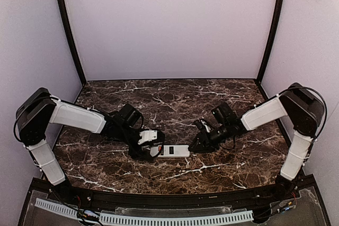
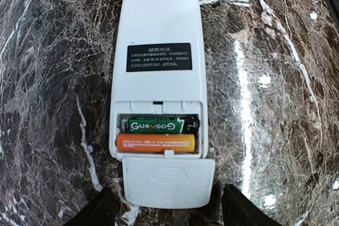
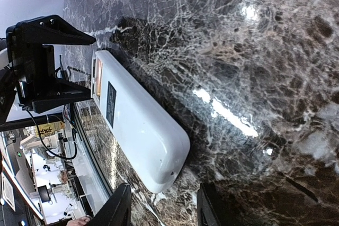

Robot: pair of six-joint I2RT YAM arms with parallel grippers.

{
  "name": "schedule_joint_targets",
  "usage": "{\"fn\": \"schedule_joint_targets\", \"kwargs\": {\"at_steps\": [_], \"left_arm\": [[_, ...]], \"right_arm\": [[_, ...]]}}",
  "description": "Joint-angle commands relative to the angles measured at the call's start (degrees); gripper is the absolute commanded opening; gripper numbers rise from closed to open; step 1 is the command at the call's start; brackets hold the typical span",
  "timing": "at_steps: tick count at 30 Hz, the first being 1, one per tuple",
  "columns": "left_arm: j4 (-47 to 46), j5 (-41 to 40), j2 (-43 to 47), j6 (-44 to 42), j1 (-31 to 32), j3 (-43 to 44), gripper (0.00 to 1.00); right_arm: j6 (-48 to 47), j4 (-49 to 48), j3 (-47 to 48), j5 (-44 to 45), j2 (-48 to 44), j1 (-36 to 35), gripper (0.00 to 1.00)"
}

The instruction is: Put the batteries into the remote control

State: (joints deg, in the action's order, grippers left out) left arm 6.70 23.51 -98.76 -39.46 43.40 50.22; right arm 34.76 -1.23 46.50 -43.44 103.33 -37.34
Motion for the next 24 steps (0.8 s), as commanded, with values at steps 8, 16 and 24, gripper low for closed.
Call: {"fn": "schedule_joint_targets", "kwargs": {"at_steps": [8, 16, 24], "left_arm": [[2.46, 3.88, -2.6, -1.72, -0.42, 2.77, 0.63], [7.35, 2.96, -3.07, -1.31, -0.44, 5.91, 0.44], [16.46, -0.85, -3.36, 2.13, 0.68, 13.83, 0.41]], "right_arm": [[-0.12, -2.8, 2.22, -1.75, 4.88, 0.35, 0.39], [-1.18, -2.71, 3.95, -2.81, 6.81, 0.35, 0.36], [-1.92, -2.54, 5.13, -3.65, 7.23, 0.42, 0.34]]}}
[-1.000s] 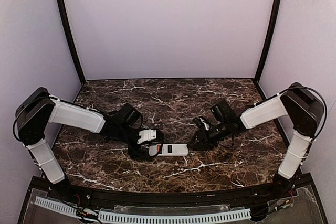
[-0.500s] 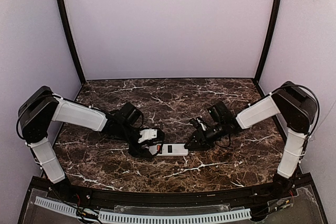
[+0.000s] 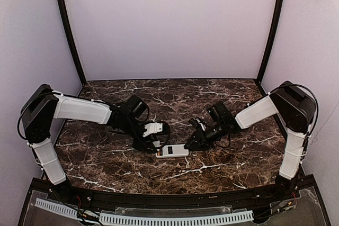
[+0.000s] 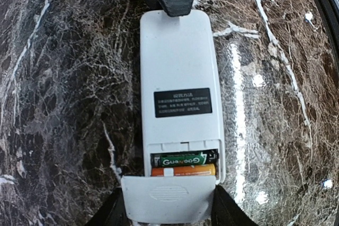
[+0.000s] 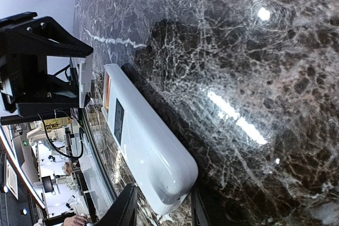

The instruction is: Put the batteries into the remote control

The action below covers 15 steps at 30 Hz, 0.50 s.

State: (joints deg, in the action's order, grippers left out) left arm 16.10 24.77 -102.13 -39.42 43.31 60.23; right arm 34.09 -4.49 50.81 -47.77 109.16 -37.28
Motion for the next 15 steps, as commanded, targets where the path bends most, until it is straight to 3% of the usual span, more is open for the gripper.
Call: {"fn": "schedule_joint_targets", "kwargs": {"at_steps": [1, 15], "left_arm": [[8.63, -3.09, -0.7, 2.34, 1.01, 5.44, 0.42], [20.24, -6.85, -6.39, 3.75, 4.24, 15.18, 0.44]], "right_arm": [[-1.37, 0.71, 0.82, 0.61, 1.4, 0.36, 0.34], [-0.69, -0.87, 0.02, -0.73, 1.41, 1.24, 0.32]]}}
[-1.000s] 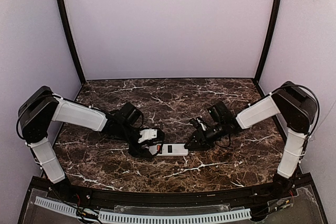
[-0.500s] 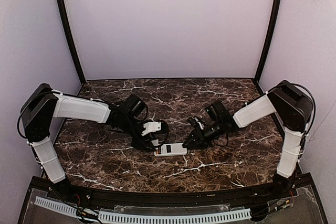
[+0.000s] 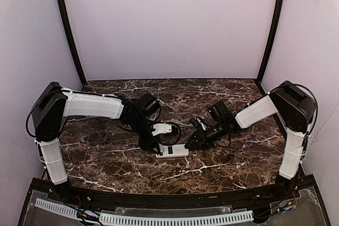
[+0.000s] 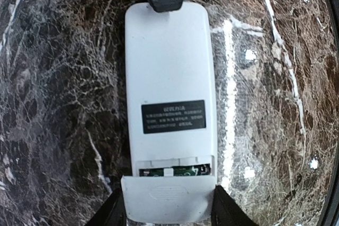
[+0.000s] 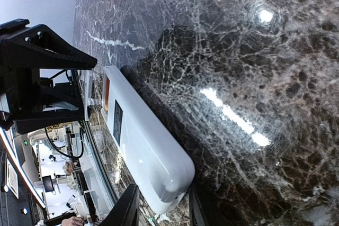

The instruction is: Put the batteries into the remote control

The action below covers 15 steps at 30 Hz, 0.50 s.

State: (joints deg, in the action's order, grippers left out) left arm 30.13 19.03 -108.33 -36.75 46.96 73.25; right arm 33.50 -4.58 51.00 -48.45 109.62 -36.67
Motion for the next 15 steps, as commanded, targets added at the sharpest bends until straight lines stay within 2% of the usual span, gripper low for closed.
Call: {"fn": "schedule_joint_targets", "kwargs": {"at_steps": [1, 15], "left_arm": [[7.21, -1.65, -0.42, 1.16, 0.77, 2.73, 0.44], [11.43, -6.26, -4.42, 2.52, 2.76, 7.42, 0.45]], "right_arm": [[0.0, -0.89, -0.2, -0.19, 0.94, 0.63, 0.32], [0.87, -2.62, -1.41, -0.77, 0.77, 0.72, 0.31]]}}
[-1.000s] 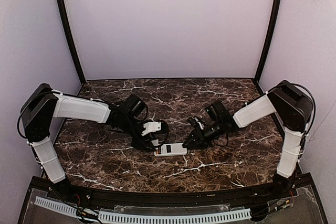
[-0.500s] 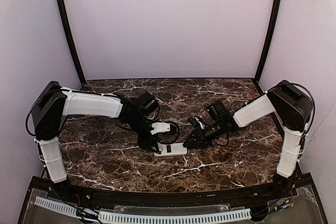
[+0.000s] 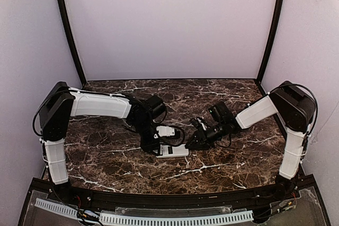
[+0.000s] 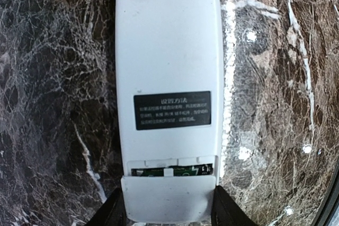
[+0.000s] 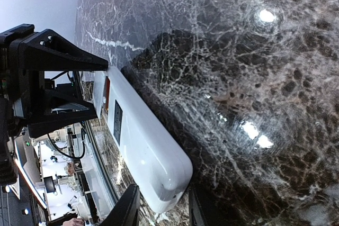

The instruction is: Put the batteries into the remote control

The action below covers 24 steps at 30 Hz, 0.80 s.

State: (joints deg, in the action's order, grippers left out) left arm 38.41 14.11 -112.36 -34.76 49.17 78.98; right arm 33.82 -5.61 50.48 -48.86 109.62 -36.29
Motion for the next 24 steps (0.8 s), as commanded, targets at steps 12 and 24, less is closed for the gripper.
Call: {"fn": "schedule_joint_targets", "kwargs": {"at_steps": [12, 24], "left_arm": [[4.57, -2.92, -2.1, 0.31, 2.07, 3.67, 0.48], [6.59, -2.98, -2.95, 0.36, 2.86, 4.85, 0.5]], "right_arm": [[1.17, -2.6, -1.34, -0.97, 0.78, 0.36, 0.3], [1.62, -3.47, -2.03, -1.47, 0.68, 0.4, 0.29]]}}
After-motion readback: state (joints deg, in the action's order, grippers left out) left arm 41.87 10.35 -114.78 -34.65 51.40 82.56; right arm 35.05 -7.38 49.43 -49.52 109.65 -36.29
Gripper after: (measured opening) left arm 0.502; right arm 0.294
